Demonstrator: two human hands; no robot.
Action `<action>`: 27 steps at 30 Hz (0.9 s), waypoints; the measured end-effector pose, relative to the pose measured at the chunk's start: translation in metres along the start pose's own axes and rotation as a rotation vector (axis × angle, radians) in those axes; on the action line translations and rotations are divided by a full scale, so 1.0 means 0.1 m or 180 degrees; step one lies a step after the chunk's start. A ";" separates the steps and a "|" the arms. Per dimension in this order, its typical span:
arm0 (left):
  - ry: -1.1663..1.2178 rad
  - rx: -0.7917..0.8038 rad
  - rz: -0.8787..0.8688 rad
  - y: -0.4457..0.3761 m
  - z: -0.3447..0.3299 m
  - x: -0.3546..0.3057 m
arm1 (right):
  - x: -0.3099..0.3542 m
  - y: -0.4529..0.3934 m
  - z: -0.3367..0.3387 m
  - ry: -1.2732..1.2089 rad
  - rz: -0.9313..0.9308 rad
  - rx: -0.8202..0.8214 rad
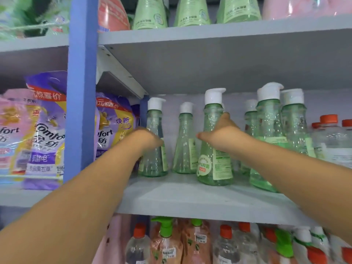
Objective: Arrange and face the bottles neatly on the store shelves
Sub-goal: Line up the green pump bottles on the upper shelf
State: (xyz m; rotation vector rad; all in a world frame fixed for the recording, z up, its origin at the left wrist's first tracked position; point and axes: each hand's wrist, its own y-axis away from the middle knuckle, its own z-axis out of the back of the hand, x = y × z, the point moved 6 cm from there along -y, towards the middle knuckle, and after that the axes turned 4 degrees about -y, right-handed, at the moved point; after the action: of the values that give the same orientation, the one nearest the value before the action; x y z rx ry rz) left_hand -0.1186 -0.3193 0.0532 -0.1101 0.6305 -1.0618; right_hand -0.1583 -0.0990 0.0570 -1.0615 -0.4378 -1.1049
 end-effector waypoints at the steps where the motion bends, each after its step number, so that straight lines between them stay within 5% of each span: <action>1: -0.0174 0.0228 -0.0080 0.01 -0.08 -0.05 | -0.04 -0.04 0.02 0.0000 -0.0042 -0.0055; 7: 0.0388 0.1055 0.0228 -0.23 -0.33 0.00 | -0.24 -0.17 0.10 0.0019 -0.0002 -0.0106; 17: -0.0665 0.0857 -0.0036 -0.66 -0.54 -0.15 | -0.36 -0.13 0.05 -0.0311 0.0302 -0.0255; 22: 0.1173 0.0450 -0.0072 -1.04 -0.29 -0.17 | -0.35 -0.15 0.04 -0.0372 0.0300 -0.0195; 27: 0.1171 0.0723 -0.0146 -1.16 -0.21 -0.26 | -0.34 -0.15 0.03 -0.0389 0.0307 -0.0156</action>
State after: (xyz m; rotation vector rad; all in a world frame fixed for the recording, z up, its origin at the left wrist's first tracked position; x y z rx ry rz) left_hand -0.2288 -0.3506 0.0913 0.2755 0.8347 -1.2022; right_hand -0.1851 -0.0799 0.0402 -1.1856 -0.4537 -0.9730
